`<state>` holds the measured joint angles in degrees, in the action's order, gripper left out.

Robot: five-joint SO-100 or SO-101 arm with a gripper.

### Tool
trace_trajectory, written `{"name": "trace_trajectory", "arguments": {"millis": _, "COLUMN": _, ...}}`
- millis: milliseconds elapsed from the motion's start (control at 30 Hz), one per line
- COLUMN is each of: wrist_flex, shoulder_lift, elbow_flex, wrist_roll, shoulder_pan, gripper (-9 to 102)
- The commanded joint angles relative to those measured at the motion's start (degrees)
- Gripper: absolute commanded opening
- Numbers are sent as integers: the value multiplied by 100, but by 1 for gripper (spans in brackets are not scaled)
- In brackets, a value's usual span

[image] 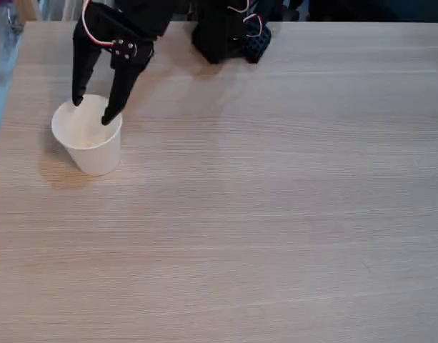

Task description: Grasp a block and put it in the bin.

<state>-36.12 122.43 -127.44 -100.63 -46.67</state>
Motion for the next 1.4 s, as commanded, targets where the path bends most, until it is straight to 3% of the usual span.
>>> {"name": "trace_trajectory", "arguments": {"millis": 0, "wrist_flex": 97, "shoulder_lift": 44, "elbow_flex": 62, "wrist_roll": -35, "shoulder_pan": -26, "gripper": 28}}
{"name": "trace_trajectory", "arguments": {"millis": 367, "wrist_flex": 606, "shoulder_lift": 264, "elbow_flex": 97, "wrist_roll": -132, "shoulder_pan": 272, "gripper": 24}}
{"name": "trace_trajectory", "arguments": {"millis": 600, "wrist_flex": 457, "shoulder_lift": 721, "elbow_flex": 114, "wrist_roll": 123, "shoulder_pan": 896, "gripper": 19}}
{"name": "trace_trajectory", "arguments": {"millis": 900, "wrist_flex": -334, "shoulder_lift": 1688, "elbow_flex": -97, "wrist_roll": 976, "shoulder_pan": 2136, "gripper": 11}}
{"name": "trace_trajectory", "arguments": {"millis": 1067, "wrist_flex": -1063, "shoulder_lift": 2250, "elbow_flex": -554, "wrist_roll": 1336, "shoulder_pan": 2751, "gripper": 0}}
{"name": "trace_trajectory", "arguments": {"millis": 1367, "wrist_flex": -1828, "shoulder_lift": 3296, "elbow_flex": -1758, "wrist_roll": 1090, "shoulder_pan": 3129, "gripper": 0}}
